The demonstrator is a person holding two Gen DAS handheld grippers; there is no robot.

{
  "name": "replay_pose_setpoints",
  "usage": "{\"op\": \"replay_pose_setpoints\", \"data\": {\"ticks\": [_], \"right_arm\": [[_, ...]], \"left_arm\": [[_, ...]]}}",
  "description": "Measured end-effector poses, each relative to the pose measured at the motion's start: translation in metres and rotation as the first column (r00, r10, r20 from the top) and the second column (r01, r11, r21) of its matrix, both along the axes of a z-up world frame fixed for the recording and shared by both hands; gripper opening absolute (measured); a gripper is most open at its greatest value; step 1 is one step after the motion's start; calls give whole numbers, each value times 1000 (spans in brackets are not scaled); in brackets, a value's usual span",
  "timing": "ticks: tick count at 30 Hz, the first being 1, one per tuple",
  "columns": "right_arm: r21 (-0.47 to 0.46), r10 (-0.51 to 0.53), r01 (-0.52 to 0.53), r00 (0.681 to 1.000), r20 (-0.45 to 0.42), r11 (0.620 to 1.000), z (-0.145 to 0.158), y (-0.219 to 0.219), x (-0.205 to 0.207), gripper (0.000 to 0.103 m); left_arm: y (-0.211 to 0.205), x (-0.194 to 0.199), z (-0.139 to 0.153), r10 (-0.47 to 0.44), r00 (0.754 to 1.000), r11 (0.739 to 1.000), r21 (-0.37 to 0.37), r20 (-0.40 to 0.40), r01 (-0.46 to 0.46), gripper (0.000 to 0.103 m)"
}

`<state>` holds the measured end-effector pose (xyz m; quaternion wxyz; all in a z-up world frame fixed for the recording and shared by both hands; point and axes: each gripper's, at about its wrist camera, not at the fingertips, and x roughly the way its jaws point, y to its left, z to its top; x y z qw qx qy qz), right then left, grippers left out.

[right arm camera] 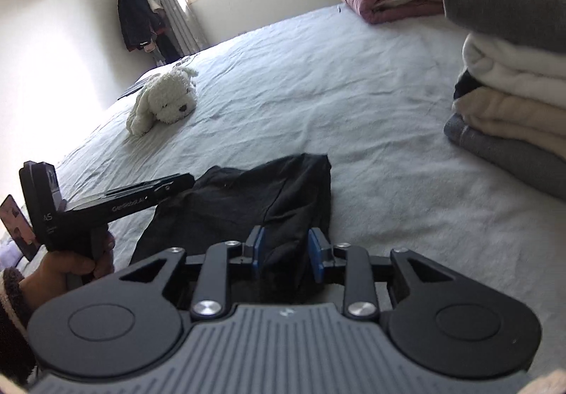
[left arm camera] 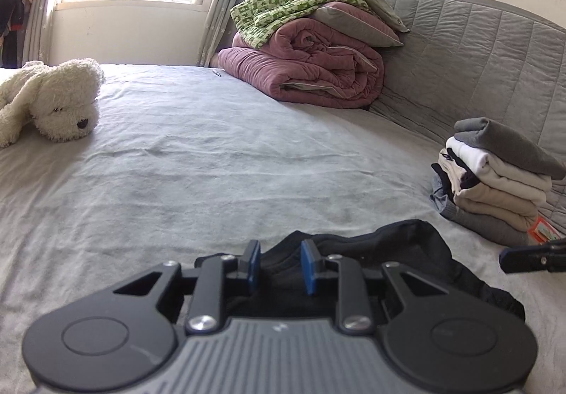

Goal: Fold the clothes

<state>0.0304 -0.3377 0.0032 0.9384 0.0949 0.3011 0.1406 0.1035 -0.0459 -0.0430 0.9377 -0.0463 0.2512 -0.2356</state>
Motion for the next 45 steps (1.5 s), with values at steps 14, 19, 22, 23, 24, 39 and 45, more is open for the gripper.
{"op": "replay_pose_setpoints", "data": {"ticks": [14, 19, 22, 23, 24, 39, 45], "right_arm": [[-376, 86, -27, 986, 142, 926, -45, 71, 61, 35], [-294, -4, 32, 995, 95, 955, -63, 43, 75, 35], [-193, -47, 61, 996, 79, 979, -55, 28, 76, 36], [-175, -56, 70, 995, 83, 982, -52, 25, 73, 36], [-169, -57, 71, 994, 88, 983, -48, 25, 70, 37], [-275, 191, -161, 978, 88, 948, -45, 49, 4, 40], [-219, 217, -201, 975, 53, 955, -42, 20, -17, 44]], "left_arm": [[-62, 26, 1, -184, 981, 950, 245, -56, 193, 25], [-44, 32, -7, -137, 990, 953, 269, -26, 139, 46], [-29, 29, 2, -97, 995, 972, 213, -39, 103, 40], [-23, 25, 7, -93, 995, 979, 182, -32, 98, 40], [-14, 18, 12, -96, 995, 986, 135, -23, 99, 40], [11, -87, -8, -198, 976, 964, 161, -91, 211, 32], [26, -96, -3, -236, 954, 962, 97, -184, 256, 35]]}}
